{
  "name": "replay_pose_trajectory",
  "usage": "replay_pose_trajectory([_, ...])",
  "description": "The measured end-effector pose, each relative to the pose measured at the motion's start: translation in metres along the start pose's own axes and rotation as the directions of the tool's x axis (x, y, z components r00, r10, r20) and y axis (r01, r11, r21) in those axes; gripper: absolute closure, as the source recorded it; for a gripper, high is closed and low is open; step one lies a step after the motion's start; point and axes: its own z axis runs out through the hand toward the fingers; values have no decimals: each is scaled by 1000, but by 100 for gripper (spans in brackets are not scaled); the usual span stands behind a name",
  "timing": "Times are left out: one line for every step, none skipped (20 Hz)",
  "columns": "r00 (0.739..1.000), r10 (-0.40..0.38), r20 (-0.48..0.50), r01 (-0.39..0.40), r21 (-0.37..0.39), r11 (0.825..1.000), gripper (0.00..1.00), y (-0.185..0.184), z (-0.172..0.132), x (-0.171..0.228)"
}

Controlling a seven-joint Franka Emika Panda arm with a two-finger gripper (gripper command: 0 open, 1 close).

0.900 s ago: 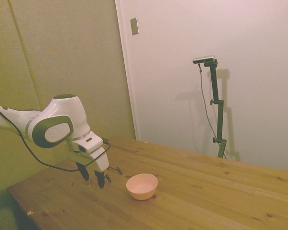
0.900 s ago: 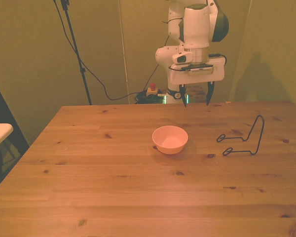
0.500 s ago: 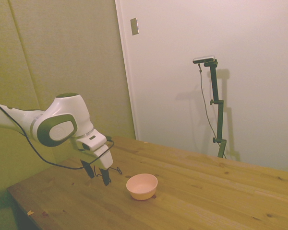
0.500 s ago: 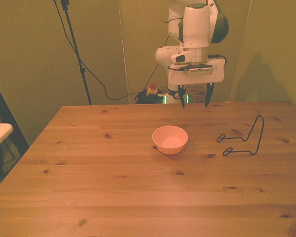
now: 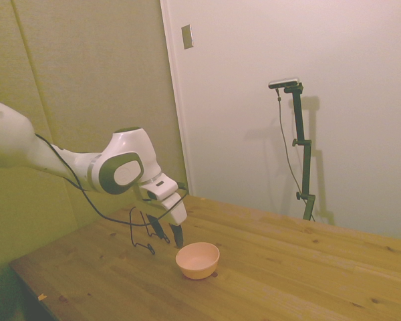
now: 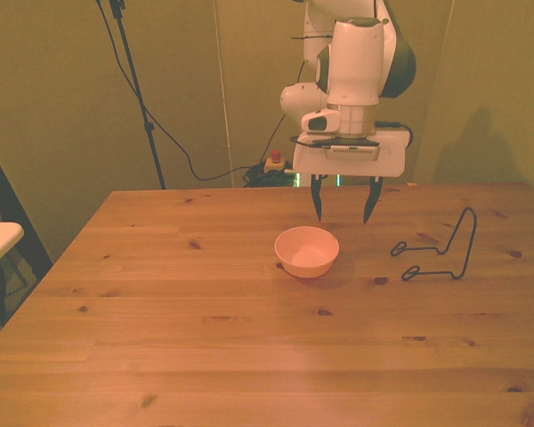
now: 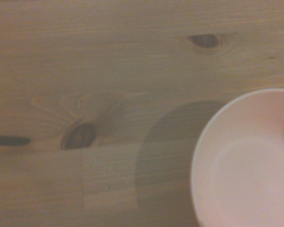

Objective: Load the bowl

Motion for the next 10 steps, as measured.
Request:
replay_pose_trajectory([1000, 9, 0, -9, -7, 1000, 0, -5, 6, 3])
replay_pose_trajectory([1000, 17, 0, -17, -16, 1000, 0, -9, 12, 6])
replay_pose_trajectory([1000, 21, 1, -21, -24, 999, 0, -13, 18, 7])
replay_pose_trajectory([1000, 26, 2, -26, -33, 999, 0, -17, 25, 8])
replay_pose_trajectory([1000, 31, 3, -31, -40, 999, 0, -20, 32, 8])
replay_pose_trajectory([999, 36, 7, -35, -48, 998, 0, -24, 39, 8])
replay_pose_trajectory([999, 39, 10, -39, -54, 998, 0, -26, 46, 9])
replay_pose_trajectory([999, 43, 14, -42, -60, 997, 100, -28, 52, 10])
replay_pose_trajectory([999, 47, 17, -46, -66, 997, 100, -29, 58, 11])
replay_pose_trajectory([999, 51, 19, -49, -71, 996, 100, -28, 63, 14])
